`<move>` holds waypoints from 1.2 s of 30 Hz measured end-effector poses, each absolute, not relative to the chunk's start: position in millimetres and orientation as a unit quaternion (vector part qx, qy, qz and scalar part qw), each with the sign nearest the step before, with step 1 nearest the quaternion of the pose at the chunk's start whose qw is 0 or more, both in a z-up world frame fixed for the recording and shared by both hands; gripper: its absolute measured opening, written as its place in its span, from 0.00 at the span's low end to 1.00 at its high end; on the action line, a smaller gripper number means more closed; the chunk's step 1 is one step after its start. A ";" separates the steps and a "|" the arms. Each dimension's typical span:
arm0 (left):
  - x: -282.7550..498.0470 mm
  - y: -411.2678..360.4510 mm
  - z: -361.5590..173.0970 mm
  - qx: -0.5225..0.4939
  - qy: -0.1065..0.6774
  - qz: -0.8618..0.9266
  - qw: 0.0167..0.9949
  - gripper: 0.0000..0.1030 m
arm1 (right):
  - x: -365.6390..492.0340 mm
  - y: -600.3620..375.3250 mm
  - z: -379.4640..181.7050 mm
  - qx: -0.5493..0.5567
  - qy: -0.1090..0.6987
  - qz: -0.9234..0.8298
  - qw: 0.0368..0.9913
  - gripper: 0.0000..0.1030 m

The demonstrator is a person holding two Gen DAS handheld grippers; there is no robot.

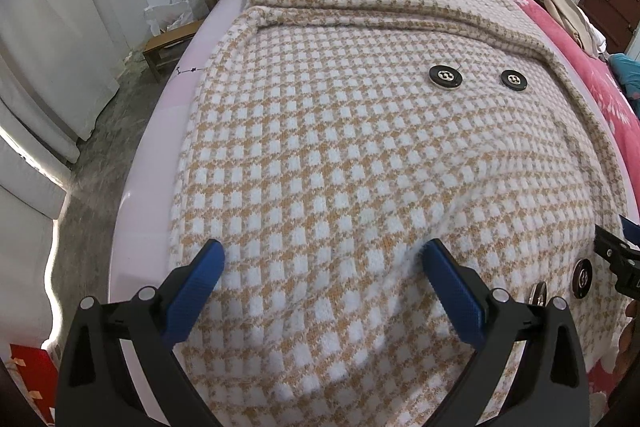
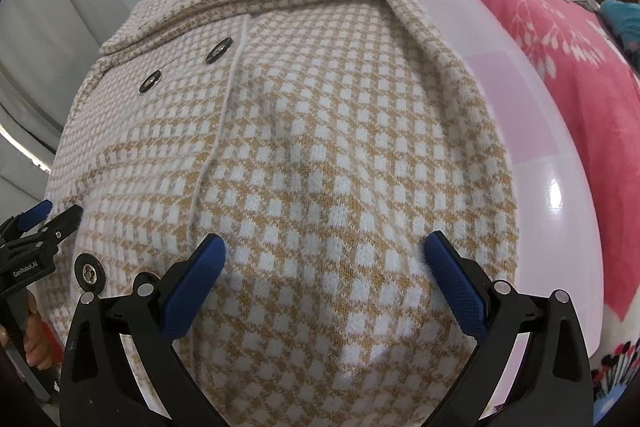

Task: Fold large clothes

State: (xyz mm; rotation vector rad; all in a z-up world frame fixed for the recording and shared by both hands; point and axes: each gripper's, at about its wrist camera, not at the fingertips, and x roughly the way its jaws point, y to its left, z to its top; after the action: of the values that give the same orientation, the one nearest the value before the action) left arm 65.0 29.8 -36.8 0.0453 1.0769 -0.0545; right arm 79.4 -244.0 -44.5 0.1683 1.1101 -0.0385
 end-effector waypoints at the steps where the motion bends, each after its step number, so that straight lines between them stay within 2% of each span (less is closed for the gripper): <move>1: 64.9 29.7 -36.8 0.022 0.513 -0.026 0.858 0.95 | 79.4 -243.1 -44.5 0.080 0.526 -0.019 0.846 0.92; 7: 64.9 29.3 -36.4 0.020 0.513 -0.027 0.858 0.95 | 75.8 -242.6 -35.5 0.073 0.534 -0.013 0.842 0.92; 18: 60.6 35.6 -37.8 0.026 0.496 -0.054 0.866 0.95 | 9.0 -215.9 11.3 0.039 0.483 0.083 0.871 0.92; 28: 25.9 64.4 -14.9 0.020 0.457 -0.085 0.885 0.95 | -28.1 -167.3 -3.2 0.002 0.502 0.177 0.846 0.77; 34: -23.1 93.6 -8.0 0.017 0.450 -0.080 0.889 0.93 | -42.7 -184.1 -2.2 0.026 0.498 0.167 0.851 0.76; 36: -39.7 106.5 -6.8 0.000 0.450 -0.080 0.889 0.89 | -45.4 -201.6 0.2 0.047 0.493 0.150 0.856 0.76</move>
State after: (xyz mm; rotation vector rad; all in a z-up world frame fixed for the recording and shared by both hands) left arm -39.7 106.5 -6.8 -0.0004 0.9351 -0.1663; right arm -45.4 -201.6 0.2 0.0986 1.0360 0.3147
